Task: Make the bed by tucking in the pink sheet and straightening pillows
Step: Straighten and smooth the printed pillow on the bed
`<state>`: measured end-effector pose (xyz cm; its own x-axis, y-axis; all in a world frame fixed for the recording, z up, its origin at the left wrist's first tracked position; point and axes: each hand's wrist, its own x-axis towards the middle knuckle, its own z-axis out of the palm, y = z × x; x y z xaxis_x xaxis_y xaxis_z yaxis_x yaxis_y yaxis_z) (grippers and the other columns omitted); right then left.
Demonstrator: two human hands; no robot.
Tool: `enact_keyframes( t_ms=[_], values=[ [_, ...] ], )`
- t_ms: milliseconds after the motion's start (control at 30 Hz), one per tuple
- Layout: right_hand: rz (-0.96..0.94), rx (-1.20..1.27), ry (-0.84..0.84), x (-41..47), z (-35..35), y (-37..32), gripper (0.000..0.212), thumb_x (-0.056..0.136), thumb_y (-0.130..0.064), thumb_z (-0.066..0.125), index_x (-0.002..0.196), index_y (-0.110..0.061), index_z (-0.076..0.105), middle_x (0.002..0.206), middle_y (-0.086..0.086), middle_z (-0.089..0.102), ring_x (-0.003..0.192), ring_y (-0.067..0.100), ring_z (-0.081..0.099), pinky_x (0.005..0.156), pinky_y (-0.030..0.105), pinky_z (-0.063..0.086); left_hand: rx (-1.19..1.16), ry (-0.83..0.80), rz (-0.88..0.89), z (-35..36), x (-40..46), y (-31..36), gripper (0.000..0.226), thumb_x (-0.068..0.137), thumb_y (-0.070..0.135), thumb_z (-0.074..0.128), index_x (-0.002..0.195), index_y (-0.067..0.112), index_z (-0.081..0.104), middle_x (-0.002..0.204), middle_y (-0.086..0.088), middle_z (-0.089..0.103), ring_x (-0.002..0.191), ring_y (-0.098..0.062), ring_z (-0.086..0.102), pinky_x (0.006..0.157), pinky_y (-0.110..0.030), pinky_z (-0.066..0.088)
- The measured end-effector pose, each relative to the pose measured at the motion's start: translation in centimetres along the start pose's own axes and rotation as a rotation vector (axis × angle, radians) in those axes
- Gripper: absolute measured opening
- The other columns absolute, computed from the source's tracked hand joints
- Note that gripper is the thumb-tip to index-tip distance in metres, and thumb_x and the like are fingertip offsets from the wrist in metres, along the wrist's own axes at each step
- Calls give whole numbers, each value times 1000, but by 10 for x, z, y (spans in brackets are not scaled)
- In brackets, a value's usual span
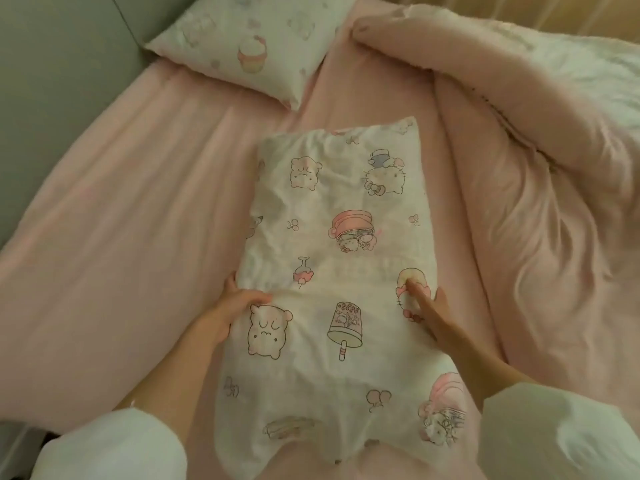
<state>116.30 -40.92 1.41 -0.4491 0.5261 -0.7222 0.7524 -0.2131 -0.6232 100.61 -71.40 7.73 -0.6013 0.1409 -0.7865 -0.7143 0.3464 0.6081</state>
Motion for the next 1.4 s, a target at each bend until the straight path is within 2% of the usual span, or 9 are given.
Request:
enact_keyframes(
  t_ms=[67, 133, 200, 367, 600, 933, 1067, 1233, 1400],
  values=[
    [24, 16, -4, -11, 2, -11, 76, 64, -68, 69, 110, -11, 48, 97, 10, 57, 69, 16, 64, 47, 20, 47, -83, 5, -8, -4, 18, -11, 112, 46, 53, 85, 139, 18, 33, 136, 1, 50, 123, -21, 50, 103, -43, 40],
    [21, 17, 50, -19, 8, -17, 57, 73, -59, 67, 100, -11, 52, 83, 7, 60, 53, 7, 62, 42, 16, 45, -171, 51, -16, 4, 17, -14, 99, 55, 66, 74, 135, 17, 44, 133, 3, 52, 126, -19, 48, 106, -40, 37],
    [4, 65, 171, -30, 18, -21, 56, 75, -53, 65, 105, -10, 50, 84, 4, 63, 63, 12, 65, 53, 24, 52, -196, 223, 90, 17, 9, -11, 54, 75, 47, 72, 116, 15, 55, 117, 4, 59, 114, -19, 56, 98, -35, 44],
    [-12, 178, 301, -76, 54, -55, 71, 60, -62, 63, 111, -15, 49, 93, 2, 67, 83, 25, 66, 78, 43, 56, 20, 526, 358, 5, -14, 34, 44, 77, 36, 61, 117, 17, 58, 115, -1, 65, 108, -25, 59, 92, -33, 46],
    [-162, 374, 194, -135, 119, -112, 48, 72, -51, 66, 105, -21, 49, 96, -5, 64, 88, 17, 63, 82, 39, 54, 338, 917, 727, -70, -59, 119, 26, 91, 21, 52, 103, -1, 57, 108, -19, 58, 96, -37, 56, 80, -40, 42],
    [-272, 451, -28, -149, 240, -183, 46, 76, -46, 64, 108, -21, 42, 107, 0, 60, 95, 21, 63, 84, 41, 55, 611, 1234, 702, -196, -42, 162, 31, 95, 26, 47, 102, -3, 56, 109, -22, 58, 104, -38, 50, 89, -44, 33],
    [-194, 294, -283, -128, 277, -174, 49, 79, -50, 59, 118, -24, 43, 128, -1, 53, 109, 18, 55, 96, 41, 47, 668, 1085, 526, -217, -5, 158, 54, 98, 45, 31, 145, 19, 26, 151, -10, 30, 140, -30, 22, 111, -58, 9],
    [-85, 28, -425, -91, 307, -153, 71, 97, -36, 44, 151, -28, -2, 159, -3, 5, 144, 24, 18, 114, 53, 24, 850, 702, 406, -189, 37, 72, 56, 96, 50, 25, 148, 38, 8, 159, -1, 1, 146, -26, -8, 112, -63, -5],
    [-94, -1, -408, -55, 314, -138, 73, 96, -38, 47, 149, -34, -4, 159, -6, 8, 141, 25, 25, 111, 53, 31, 779, 744, 290, -159, 53, -14, 66, 88, 64, 31, 147, 41, 10, 159, -1, -4, 145, -25, -13, 105, -71, 2]
  ],
)
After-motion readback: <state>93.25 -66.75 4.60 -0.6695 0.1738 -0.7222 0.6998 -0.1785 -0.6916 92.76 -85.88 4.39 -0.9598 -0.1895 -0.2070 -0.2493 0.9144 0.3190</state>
